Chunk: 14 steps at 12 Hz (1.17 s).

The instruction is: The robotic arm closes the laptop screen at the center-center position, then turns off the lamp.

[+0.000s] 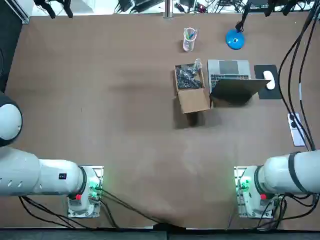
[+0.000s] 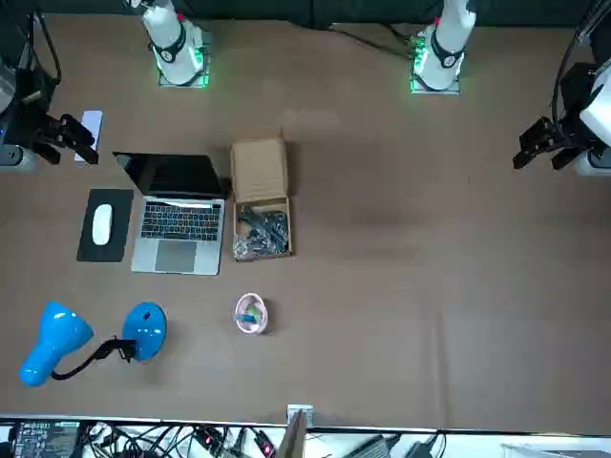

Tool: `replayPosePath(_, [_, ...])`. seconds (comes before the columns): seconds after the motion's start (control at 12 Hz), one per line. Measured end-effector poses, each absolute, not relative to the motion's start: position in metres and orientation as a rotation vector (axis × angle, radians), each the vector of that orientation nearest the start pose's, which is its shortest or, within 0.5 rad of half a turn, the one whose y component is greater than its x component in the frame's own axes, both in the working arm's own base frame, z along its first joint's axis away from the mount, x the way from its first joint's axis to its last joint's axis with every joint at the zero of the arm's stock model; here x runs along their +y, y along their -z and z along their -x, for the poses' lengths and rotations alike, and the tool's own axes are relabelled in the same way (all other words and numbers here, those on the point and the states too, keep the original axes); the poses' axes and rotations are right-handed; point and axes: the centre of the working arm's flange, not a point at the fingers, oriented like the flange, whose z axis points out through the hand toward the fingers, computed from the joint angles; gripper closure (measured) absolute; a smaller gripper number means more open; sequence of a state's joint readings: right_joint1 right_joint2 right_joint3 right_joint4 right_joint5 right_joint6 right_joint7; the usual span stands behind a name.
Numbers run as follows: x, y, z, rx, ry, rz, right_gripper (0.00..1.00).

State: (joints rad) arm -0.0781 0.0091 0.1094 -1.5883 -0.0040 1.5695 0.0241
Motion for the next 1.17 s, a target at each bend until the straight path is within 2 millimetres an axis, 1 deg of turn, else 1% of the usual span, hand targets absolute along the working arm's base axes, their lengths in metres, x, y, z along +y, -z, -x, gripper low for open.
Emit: replayPosePath(1.17, [0.0189, -0.6117, -0.5557, -0.018, -0.042, 3.145, 0.00])
